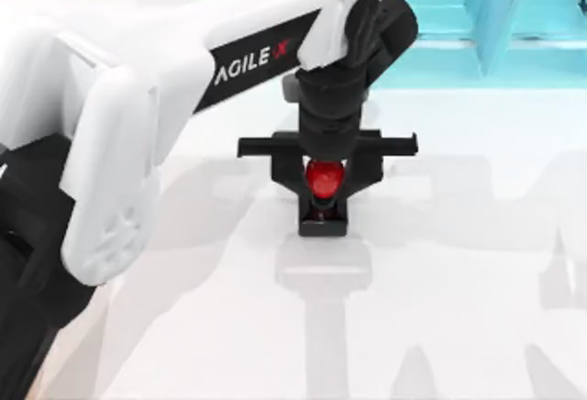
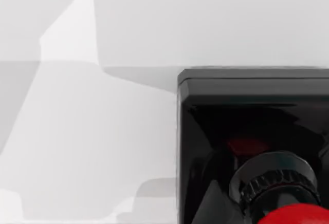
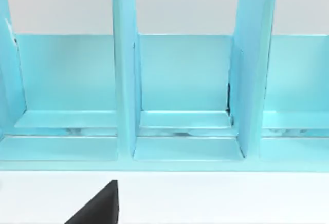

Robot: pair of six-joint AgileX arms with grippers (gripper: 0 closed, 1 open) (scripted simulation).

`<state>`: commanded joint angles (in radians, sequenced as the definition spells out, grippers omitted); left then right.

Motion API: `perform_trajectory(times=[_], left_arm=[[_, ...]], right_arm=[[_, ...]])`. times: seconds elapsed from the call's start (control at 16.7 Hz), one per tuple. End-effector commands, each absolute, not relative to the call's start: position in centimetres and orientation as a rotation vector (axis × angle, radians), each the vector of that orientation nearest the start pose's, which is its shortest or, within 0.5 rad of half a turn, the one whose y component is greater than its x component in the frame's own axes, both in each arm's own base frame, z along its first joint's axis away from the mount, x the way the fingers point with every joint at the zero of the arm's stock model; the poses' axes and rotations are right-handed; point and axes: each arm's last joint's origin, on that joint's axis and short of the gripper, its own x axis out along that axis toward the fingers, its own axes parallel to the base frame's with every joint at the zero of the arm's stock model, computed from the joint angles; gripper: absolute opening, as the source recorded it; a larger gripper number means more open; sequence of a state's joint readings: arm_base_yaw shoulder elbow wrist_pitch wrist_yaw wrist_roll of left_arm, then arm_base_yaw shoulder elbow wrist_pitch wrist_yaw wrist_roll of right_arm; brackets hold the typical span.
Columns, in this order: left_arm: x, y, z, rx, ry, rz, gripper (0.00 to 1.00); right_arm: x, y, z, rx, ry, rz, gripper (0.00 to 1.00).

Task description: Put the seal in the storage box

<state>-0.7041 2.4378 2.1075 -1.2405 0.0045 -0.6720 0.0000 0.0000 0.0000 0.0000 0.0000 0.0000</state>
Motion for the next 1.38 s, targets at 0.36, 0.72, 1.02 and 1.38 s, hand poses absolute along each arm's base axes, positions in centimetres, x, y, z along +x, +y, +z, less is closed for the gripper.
perform_trajectory(times=[0.36, 0.72, 1.02, 1.38], left_arm=[[36.9, -30.7, 15.2, 0.026, 1.582, -0.009, 0.00], [37.6, -31.5, 19.8, 0.027, 1.582, -0.009, 0.00], [37.0, -30.8, 24.3, 0.015, 1.565, -0.020, 0.00], [36.8, -30.5, 25.0, 0.017, 1.567, -0.018, 0.00]], right_arm=[[10.6, -0.1, 16.0, 0.000, 0.000, 0.000, 1.00], [10.6, -0.1, 16.0, 0.000, 0.000, 0.000, 1.00], [10.6, -0.1, 16.0, 0.000, 0.000, 0.000, 1.00], [10.6, -0.1, 16.0, 0.000, 0.000, 0.000, 1.00]])
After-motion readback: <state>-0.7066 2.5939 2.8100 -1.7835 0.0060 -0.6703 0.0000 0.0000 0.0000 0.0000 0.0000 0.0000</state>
